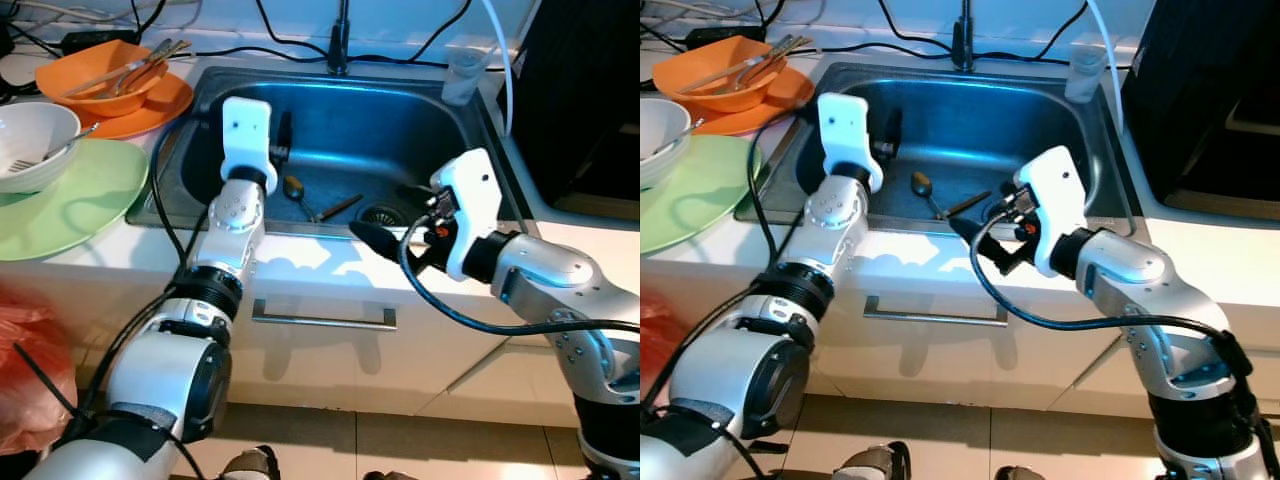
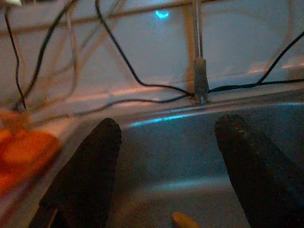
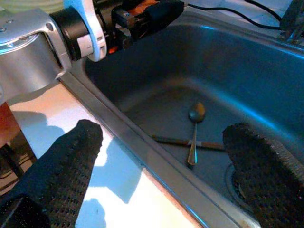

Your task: Kitchen organization

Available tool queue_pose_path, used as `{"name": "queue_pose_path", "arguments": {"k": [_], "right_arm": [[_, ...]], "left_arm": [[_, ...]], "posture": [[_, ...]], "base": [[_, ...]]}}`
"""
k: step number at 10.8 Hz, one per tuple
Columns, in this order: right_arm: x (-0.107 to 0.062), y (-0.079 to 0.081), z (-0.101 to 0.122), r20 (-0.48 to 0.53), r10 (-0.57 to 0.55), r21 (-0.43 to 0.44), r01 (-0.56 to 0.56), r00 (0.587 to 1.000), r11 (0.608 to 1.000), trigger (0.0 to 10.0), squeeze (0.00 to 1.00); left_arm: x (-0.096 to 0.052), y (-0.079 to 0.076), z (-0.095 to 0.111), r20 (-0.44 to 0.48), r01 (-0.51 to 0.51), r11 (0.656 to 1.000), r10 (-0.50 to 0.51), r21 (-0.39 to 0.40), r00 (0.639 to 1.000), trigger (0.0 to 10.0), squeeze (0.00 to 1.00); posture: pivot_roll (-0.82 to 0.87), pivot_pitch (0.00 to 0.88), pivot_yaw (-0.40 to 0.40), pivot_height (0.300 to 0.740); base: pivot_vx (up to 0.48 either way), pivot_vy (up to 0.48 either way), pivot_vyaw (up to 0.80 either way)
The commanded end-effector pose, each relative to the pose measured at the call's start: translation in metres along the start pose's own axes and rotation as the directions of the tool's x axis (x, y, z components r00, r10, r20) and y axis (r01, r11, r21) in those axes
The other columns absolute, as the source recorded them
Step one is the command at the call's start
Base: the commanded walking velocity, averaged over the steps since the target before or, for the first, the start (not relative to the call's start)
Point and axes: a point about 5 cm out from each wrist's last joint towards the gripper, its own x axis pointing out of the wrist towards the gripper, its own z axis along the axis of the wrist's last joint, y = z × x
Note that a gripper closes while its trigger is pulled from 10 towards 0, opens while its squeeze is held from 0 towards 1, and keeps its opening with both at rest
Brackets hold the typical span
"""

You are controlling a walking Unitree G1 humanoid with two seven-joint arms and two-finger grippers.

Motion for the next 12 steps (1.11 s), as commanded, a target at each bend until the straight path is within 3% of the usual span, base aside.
{"name": "queue_pose_path", "arguments": {"k": [1,3,4,5,9,11,12], "right_arm": [[0.002,-0.001,0.004,0.020,-0.009,-0.013,0.009,1.000,1.000,10.0,0.00],[0.003,0.001,0.007,0.046,0.011,0.000,-0.011,0.999,1.000,10.0,0.00],[0.001,0.008,0.012,0.084,0.080,0.012,-0.081,0.993,0.997,10.0,0.00],[0.002,0.012,0.014,0.107,0.109,0.017,-0.112,0.988,0.994,10.0,0.00],[0.003,0.019,0.017,0.142,0.162,0.023,-0.167,0.977,0.986,10.0,0.00],[0.002,0.027,0.017,0.155,0.222,0.025,-0.228,0.963,0.973,10.0,0.00],[0.002,0.032,0.017,0.167,0.259,0.036,-0.269,0.951,0.963,10.0,0.00]], "left_arm": [[-0.001,0.001,0.004,0.031,-0.007,0.993,0.003,0.114,1.000,10.0,1.00],[-0.002,0.005,0.006,0.045,-0.035,0.969,0.025,0.245,0.999,10.0,1.00],[-0.005,0.013,0.008,0.073,-0.081,0.936,0.060,0.342,0.996,10.0,1.00],[-0.005,0.015,0.010,0.095,-0.104,0.914,0.072,0.391,0.993,10.0,0.00],[-0.023,0.043,0.007,0.109,-0.201,0.883,0.170,0.425,0.979,10.0,0.00],[-0.035,0.066,-0.006,0.055,-0.242,0.864,0.244,0.441,0.968,10.0,0.00],[-0.043,0.084,-0.011,0.036,-0.276,0.836,0.295,0.474,0.955,10.0,0.00]], "posture": [[-0.06,0.108,-0.008,0.740],[-0.04,0.105,-0.011,0.740],[-0.03,0.103,-0.010,0.740],[-0.02,0.101,-0.009,0.740],[0.01,0.097,-0.004,0.740],[0.03,0.099,-0.012,0.740],[0.03,0.101,-0.016,0.740]], "base": [[0.000,0.000,0.00],[0.000,0.000,0.00],[0.000,0.000,0.00],[0.000,0.000,0.00],[0.000,0.000,0.00],[0.000,0.000,0.00],[0.000,0.000,0.00]]}}
